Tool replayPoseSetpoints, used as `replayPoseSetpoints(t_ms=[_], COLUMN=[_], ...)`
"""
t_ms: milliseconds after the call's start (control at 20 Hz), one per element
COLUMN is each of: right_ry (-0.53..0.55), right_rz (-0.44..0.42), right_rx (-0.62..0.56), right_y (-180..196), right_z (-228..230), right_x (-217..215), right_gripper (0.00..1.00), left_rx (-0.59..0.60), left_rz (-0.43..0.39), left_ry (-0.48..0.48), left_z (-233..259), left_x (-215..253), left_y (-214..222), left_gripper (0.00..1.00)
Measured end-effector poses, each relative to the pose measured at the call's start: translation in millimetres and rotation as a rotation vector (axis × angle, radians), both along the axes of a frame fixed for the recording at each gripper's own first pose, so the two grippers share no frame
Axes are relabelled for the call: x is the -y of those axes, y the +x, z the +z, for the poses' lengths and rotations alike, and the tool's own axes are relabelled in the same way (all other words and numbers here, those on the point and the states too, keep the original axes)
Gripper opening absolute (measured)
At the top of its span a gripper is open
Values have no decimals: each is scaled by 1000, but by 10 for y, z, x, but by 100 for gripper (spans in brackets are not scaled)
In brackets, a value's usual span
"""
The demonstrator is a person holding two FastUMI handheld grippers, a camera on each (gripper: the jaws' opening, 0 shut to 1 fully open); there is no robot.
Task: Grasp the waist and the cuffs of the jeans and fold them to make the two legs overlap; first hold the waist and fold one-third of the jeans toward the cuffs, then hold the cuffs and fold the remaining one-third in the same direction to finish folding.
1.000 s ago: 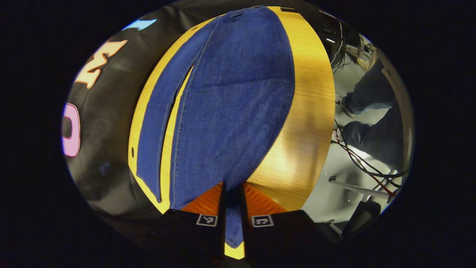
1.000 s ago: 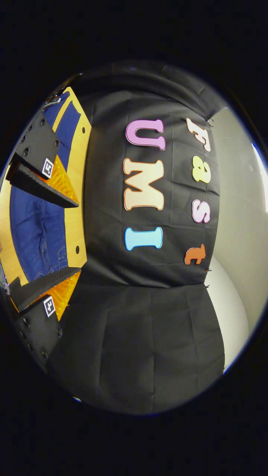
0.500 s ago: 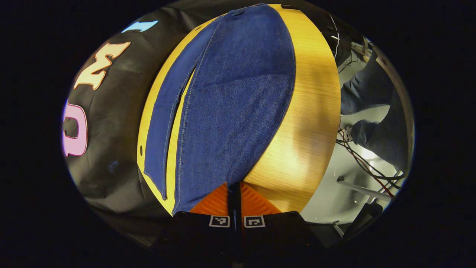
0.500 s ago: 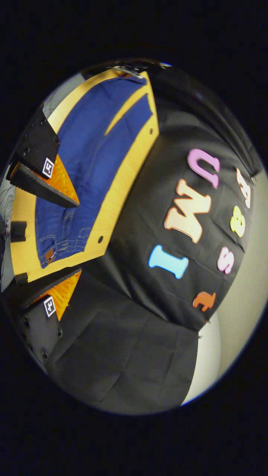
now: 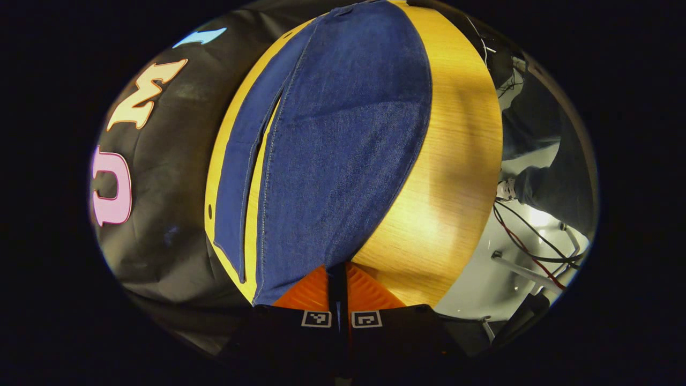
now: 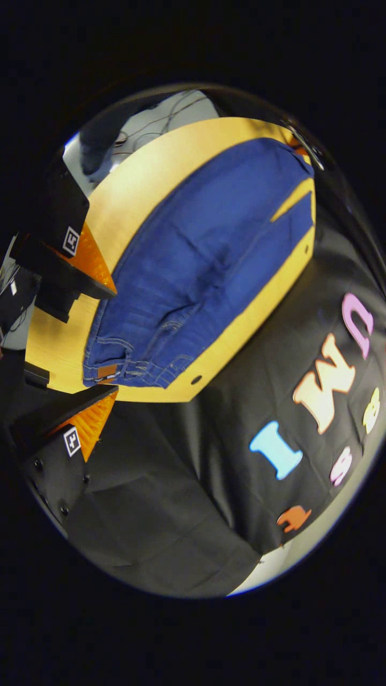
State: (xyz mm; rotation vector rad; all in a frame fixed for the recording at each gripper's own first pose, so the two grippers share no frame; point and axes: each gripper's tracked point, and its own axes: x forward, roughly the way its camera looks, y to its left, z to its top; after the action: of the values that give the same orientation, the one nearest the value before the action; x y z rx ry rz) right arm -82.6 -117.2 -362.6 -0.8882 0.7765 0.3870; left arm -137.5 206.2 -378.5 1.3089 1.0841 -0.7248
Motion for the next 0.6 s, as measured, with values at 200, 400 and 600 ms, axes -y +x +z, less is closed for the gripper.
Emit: replayPoseSetpoints(t_ms=[200,400,600], right_ry=[-82,-138,-207], right_rz=[81,191,278], right_rx=[-92,-154,-221], right_y=[-13,-54,12], right_z=[-392,-577,-796], right_x=[129,67,24], right_gripper=[99,100,94], left_rx=[-2,-5,-12], left_rz=[21,25,42], left_ry=[13,31,42], left_z=[-12,-6,-10], left_x=[-7,-3,-3], left_y=[10,6,3], left_gripper=[0,0,0])
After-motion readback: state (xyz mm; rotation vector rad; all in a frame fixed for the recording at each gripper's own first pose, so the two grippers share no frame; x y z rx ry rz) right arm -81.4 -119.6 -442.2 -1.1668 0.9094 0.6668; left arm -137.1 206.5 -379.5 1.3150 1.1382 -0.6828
